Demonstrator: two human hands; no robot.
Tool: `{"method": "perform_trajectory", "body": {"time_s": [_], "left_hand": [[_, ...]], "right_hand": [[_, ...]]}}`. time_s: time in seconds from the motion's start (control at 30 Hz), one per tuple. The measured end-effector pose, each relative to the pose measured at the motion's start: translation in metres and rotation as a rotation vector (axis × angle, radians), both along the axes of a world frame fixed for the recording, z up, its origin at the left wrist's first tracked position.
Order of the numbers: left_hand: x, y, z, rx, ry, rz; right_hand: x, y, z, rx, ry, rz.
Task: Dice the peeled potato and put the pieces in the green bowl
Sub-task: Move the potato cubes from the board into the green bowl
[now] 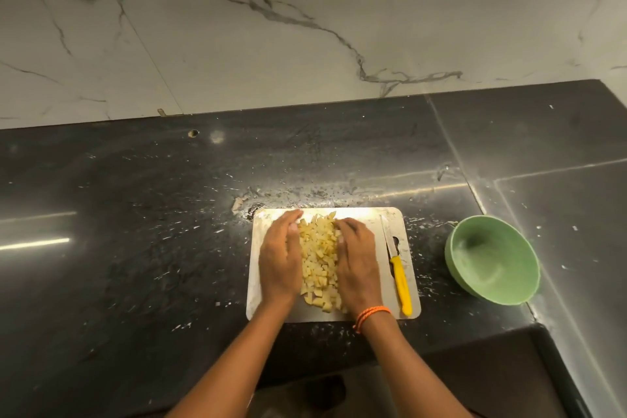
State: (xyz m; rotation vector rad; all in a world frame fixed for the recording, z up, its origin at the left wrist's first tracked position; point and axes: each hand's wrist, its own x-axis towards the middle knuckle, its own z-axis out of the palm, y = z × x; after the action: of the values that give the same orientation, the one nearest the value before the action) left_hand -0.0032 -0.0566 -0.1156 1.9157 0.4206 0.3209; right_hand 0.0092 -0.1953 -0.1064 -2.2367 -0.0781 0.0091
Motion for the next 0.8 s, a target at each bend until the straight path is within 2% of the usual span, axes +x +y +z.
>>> {"method": "perform_trajectory", "body": {"time_s": [0.1, 0.17, 0.3, 0.4, 0.6, 0.8], "left_hand": [[-0.004, -0.015, 0.011, -0.07, -0.046, -0.088], [-0.001, -0.009, 0.017, -0.166, -0.082, -0.044], [-0.001, 0.008, 0.012, -0.187, -0.071, -0.042], [-0.004, -0.001, 0.001, -0.118, -0.04, -0.113], [0.004, -0.019, -0.005, 0.047, -0.046, -0.044], [0.01, -0.028, -0.001, 0.031, -0.064, 0.073]], "right_hand": [[-0.003, 0.004, 0.004, 0.128, -0.057, 0.03], [0.0, 0.0, 0.009, 0.071, -0.122, 0.025], [0.004, 0.001, 0.009, -0.446, -0.161, 0.27], [0.005, 0.006, -0.004, -0.639, -0.148, 0.361], [0.023, 0.013, -0.01, -0.651, -0.274, 0.376], [0.022, 0.014, -0.013, -0.626, -0.464, 0.407]]}}
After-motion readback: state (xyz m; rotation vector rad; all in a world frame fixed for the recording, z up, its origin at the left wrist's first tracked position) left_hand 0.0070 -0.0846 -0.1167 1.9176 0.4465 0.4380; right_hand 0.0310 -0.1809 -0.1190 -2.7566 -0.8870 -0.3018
